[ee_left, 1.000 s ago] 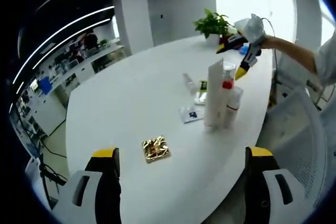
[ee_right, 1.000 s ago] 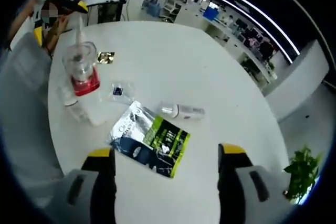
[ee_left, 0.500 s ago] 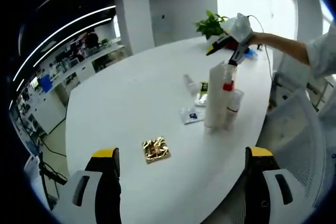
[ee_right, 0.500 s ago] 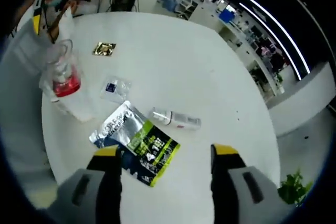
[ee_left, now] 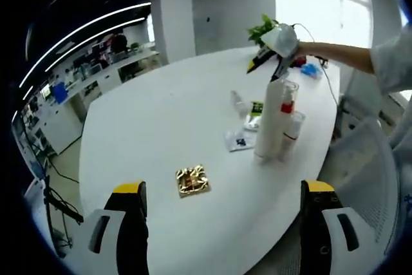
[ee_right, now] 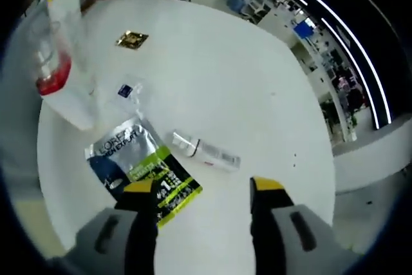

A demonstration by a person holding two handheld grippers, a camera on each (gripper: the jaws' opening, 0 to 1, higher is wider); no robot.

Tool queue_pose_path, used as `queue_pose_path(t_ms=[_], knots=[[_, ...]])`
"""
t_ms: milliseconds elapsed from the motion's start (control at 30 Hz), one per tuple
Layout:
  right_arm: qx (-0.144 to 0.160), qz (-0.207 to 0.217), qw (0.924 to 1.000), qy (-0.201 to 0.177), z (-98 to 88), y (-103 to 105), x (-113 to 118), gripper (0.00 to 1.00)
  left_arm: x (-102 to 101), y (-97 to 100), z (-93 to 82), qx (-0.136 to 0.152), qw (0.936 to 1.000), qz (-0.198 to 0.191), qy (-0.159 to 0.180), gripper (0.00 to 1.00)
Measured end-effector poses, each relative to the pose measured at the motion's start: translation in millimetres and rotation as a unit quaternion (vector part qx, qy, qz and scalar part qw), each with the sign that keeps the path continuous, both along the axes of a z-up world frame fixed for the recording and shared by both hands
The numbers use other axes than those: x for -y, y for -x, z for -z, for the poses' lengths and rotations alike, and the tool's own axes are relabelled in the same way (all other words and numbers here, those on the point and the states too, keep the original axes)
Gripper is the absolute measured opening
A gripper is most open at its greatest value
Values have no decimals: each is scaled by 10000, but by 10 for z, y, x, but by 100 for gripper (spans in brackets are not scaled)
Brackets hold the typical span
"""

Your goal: Arrange the skincare products in the storage area until every visible bottle or jar stands upright without overlapping.

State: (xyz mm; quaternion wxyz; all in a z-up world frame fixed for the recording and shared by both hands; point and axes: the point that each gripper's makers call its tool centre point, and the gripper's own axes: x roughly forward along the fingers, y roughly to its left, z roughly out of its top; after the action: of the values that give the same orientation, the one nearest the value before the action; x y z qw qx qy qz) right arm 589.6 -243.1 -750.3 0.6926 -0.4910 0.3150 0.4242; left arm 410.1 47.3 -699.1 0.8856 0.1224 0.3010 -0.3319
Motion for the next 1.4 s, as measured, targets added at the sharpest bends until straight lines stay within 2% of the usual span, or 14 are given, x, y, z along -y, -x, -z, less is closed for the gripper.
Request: queue_pose_path(t_ms=[100,200,300,400,500,633,900,967,1000,1033,1133,1300,1400], knots=[[-37,-111,9999,7,43,-102,-19,56,-7,15,11,-32,10000,2,-25,97],[-71,-237,9995,211,125,-127,-26,53,-16,18,9,-44,10000,-28,-30,97],[-179,-369,9990,193,193,-162,-70,53,-21,19,15,-55,10000,-22,-52,97],[-55,-540,9973,503,241,-257,-46,52,-34,9,20,-72,9999,-35,-77,97],[-166,-776,9955,511,348,-291,-95,50,-45,-1,28,-88,9999,-45,-93,97],[-233,-1231,9897,698,438,-273,-184,49,-46,-19,45,-113,9999,-74,-64,97],[-387,-1598,9829,832,522,-363,-236,44,-37,-25,89,-182,9998,-72,-66,96],[-496,-1760,9788,923,560,-353,-258,44,-43,-26,100,-202,9997,-74,-71,96],[-585,-1931,9745,985,579,-325,-284,43,-43,-25,103,-207,9997,-70,-72,96],[-621,-1954,9737,990,592,-324,-300,43,-42,-25,107,-213,9997,-64,-71,96],[-824,-2260,9626,1242,685,-308,-280,41,-42,-24,119,-234,9997,-59,-72,96],[-1023,-2464,9551,1292,753,-291,-336,37,-51,-13,124,-255,9996,-79,-63,96],[-1203,-2646,9450,1501,810,-276,-317,35,-63,-9,127,-265,9996,-99,-75,96]])
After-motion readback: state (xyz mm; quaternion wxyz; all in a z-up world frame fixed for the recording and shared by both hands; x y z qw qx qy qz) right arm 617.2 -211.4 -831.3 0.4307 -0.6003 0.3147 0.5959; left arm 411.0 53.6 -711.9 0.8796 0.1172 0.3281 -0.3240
